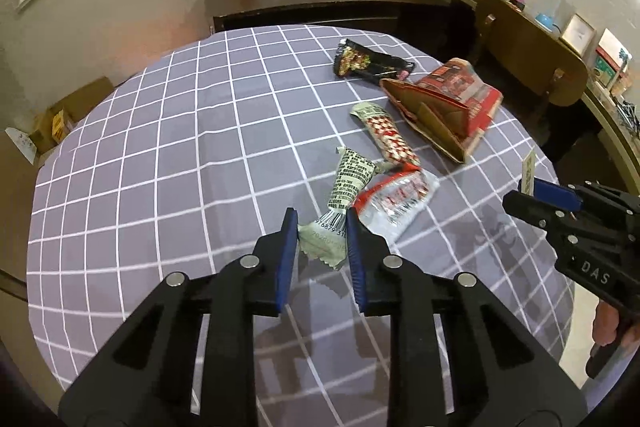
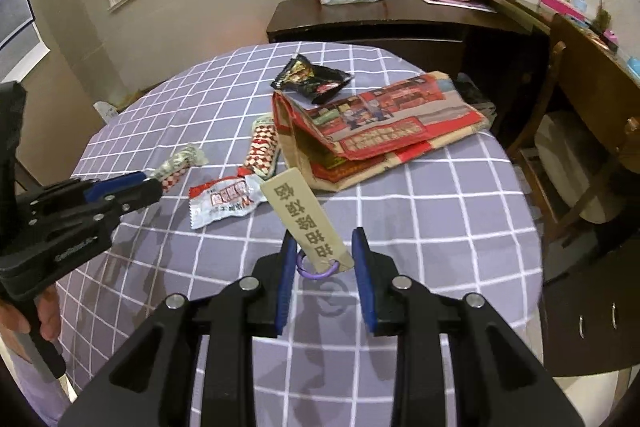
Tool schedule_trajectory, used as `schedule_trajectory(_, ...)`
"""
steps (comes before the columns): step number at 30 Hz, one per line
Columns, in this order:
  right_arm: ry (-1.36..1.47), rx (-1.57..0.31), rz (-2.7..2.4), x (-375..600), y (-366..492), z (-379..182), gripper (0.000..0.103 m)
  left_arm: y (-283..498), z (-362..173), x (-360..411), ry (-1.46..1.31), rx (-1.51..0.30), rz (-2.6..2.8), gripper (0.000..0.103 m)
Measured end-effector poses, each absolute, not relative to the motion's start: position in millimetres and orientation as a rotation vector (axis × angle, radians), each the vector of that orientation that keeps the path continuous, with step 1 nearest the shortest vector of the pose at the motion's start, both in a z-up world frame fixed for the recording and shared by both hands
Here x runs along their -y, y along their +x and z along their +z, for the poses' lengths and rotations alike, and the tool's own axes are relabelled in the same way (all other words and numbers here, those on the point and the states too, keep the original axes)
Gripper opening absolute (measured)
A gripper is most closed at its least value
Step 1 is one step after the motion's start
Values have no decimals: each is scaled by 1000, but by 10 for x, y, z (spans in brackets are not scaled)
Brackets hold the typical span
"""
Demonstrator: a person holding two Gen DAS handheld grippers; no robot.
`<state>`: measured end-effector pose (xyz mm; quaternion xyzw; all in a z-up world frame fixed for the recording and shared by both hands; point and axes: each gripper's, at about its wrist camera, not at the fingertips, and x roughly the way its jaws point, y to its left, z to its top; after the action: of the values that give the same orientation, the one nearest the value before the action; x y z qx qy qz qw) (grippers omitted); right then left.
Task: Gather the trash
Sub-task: 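Grasp the wooden tag with the right gripper while the left grasps the green-white wrapper, then carry the tag and wrapper over the wastebasket and open both grippers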
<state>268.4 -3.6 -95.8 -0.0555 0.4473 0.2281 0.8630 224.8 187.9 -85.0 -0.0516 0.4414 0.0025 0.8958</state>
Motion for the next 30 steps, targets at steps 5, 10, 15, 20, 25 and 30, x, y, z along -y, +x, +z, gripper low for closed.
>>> schedule_trajectory(5,-94,-932,459,196,2571,-927,28,2114,-771,-1669,-87,-894,-20,24)
schedule_trajectory(10,-60,-929,416,488,2457,-910,28,2060,-719,-1379,-57,-886,-58,24)
schedule_trajectory(15,-20,-922,352,853,2377,-907,28,2047,-703,-938,-4,-878,-118,24)
schedule_trajectory(20,30,-925,284,1286,2320,-934,28,2087,-704,-474,39,-884,-194,24)
schedule_trajectory(25,89,-928,209,1791,2269,-1008,28,2160,-733,45,86,-894,-273,24)
schedule_trajectory(30,153,-931,124,2306,2206,-1098,28,2245,-788,528,130,-902,-355,24)
